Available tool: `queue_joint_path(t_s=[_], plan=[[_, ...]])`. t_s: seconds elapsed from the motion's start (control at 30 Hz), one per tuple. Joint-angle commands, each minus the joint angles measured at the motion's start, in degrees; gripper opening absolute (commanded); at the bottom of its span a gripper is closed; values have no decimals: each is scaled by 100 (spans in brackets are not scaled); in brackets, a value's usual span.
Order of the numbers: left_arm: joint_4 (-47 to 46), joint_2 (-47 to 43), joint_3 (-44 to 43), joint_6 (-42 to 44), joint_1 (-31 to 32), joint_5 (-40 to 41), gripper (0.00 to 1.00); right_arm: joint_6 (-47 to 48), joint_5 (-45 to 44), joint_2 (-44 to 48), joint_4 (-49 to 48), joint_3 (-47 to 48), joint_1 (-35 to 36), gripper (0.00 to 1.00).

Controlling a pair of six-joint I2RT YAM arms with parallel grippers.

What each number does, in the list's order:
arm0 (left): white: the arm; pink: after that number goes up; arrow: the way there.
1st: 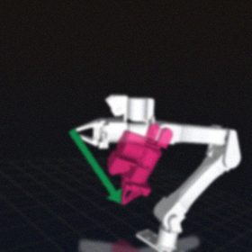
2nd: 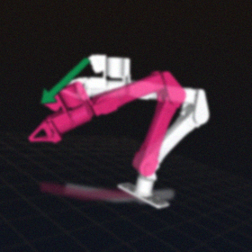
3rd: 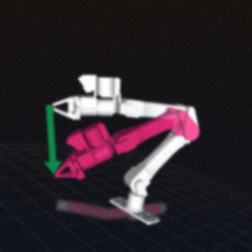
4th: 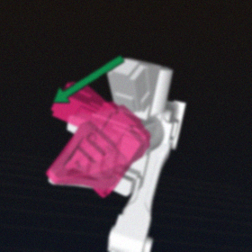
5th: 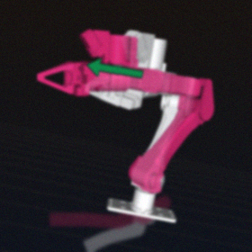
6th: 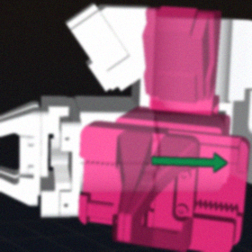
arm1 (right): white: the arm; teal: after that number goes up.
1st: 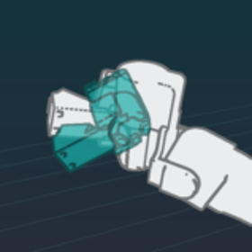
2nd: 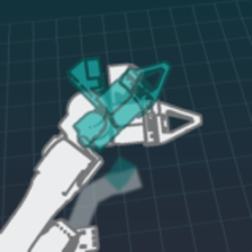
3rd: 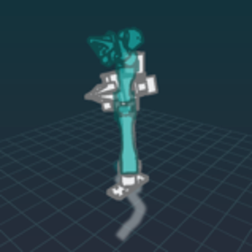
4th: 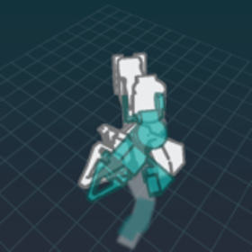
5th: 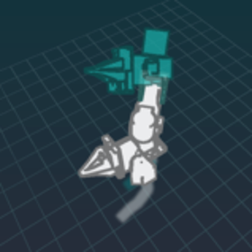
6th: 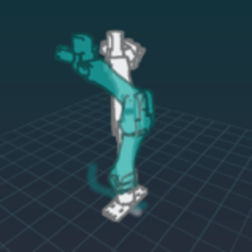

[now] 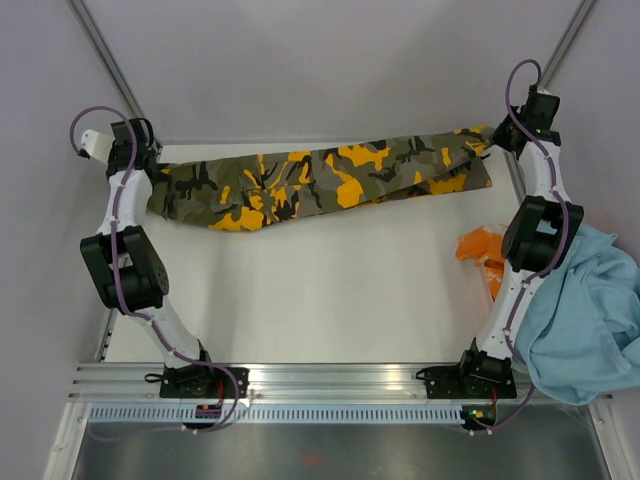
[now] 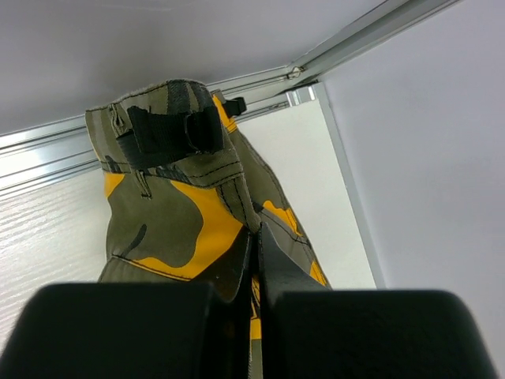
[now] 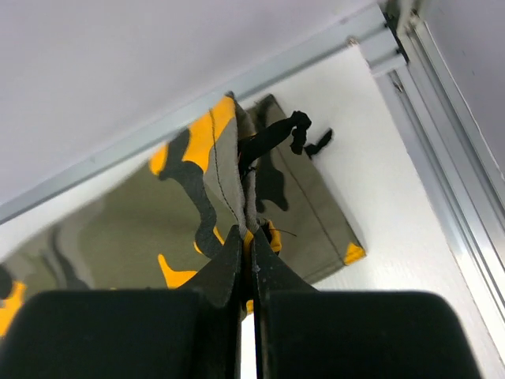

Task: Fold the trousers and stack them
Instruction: Fold the trousers

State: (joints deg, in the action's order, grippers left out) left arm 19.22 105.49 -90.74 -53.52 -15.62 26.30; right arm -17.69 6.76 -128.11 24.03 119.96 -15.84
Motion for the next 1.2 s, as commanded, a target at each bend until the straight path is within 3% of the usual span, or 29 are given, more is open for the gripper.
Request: queue_joint_path(t_s=[0.0, 0.37, 0.53, 0.8, 1.17], plan=[[-130, -73, -444, 166, -20, -11, 2, 161, -194, -213, 13, -167, -130, 0], [-24, 700, -1200, -229, -20, -204, 2, -6, -167, -715, -548, -500, -288, 0], [222, 1210, -2042, -282, -3, -302, 2, -6, -202, -671, -750, -474, -324, 0], [205, 1456, -2562, -282, -11, -143, 2, -32, -175, -381, -1357, -412, -332, 0], [222, 2089, -3152, -335, 15, -170, 2, -129, -132, -908, -1234, -87, -341, 0]])
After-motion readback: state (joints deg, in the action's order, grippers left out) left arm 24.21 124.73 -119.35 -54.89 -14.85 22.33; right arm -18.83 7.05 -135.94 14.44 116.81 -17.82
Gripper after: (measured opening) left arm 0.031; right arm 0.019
